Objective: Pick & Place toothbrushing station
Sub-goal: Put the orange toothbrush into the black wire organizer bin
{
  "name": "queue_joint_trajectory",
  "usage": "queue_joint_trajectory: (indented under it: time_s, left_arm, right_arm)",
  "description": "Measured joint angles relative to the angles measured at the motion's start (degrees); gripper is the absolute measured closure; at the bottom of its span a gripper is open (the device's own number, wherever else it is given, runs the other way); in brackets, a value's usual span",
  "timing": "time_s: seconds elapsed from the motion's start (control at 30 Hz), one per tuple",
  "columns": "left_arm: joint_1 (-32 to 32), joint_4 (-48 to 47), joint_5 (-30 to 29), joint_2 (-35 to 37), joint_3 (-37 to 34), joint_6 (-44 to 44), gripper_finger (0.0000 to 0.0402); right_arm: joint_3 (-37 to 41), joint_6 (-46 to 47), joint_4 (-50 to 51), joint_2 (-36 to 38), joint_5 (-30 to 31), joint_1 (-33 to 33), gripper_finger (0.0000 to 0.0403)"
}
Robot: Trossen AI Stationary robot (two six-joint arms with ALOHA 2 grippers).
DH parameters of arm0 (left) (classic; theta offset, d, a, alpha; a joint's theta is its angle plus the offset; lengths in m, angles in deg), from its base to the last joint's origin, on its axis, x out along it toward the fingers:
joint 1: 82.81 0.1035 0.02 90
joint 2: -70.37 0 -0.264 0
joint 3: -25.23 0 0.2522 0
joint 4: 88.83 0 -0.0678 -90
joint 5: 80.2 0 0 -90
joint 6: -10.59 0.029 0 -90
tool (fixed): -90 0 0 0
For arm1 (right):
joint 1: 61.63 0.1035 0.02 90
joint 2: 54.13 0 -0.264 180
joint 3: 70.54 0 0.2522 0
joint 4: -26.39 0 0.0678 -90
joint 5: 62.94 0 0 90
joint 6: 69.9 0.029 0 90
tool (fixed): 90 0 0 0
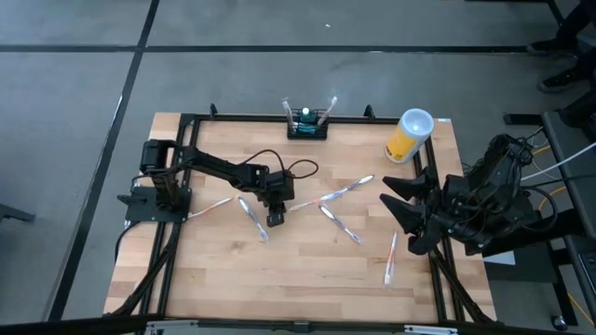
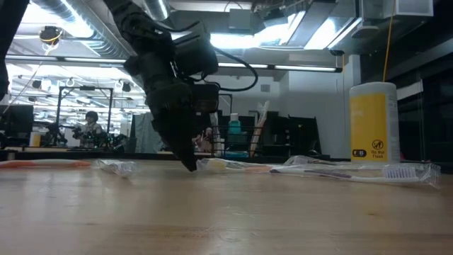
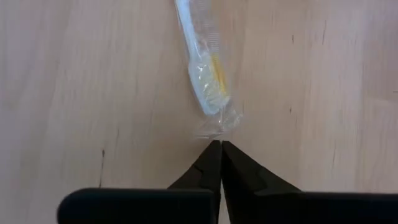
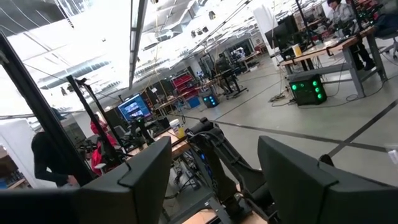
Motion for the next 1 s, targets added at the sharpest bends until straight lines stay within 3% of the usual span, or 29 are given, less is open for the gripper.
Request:
queue_joint_trajectory:
  time_s: [0.27, 0.53, 0.7, 1.0]
  left_arm:
    - [-0.44, -1.49, -2.92, 0.39, 0.00, -2.34, 0.0388]
    - [-0.68, -1.14, -0.92, 0.43, 0.00, -1.43, 0.0279]
    - [-1.60, 0.13, -2.73, 0.48, 0.00, -0.11, 0.0224]
    - [0.46, 2.79, -3.51, 0.48, 0.00, 0.04, 0.0224]
  right_arm:
    - [0.00, 0.65, -0.20, -0.76, 0.23, 0.00, 0.0160]
    - [0.00, 1.06, -0.22, -0.78, 0.25, 0.00, 0.0160]
    - [0.00, 1.50, -0.22, -0.78, 0.29, 0.00, 0.0160]
    - [0.00, 1.70, -0.34, -0.78, 0.95, 0.00, 0.0160]
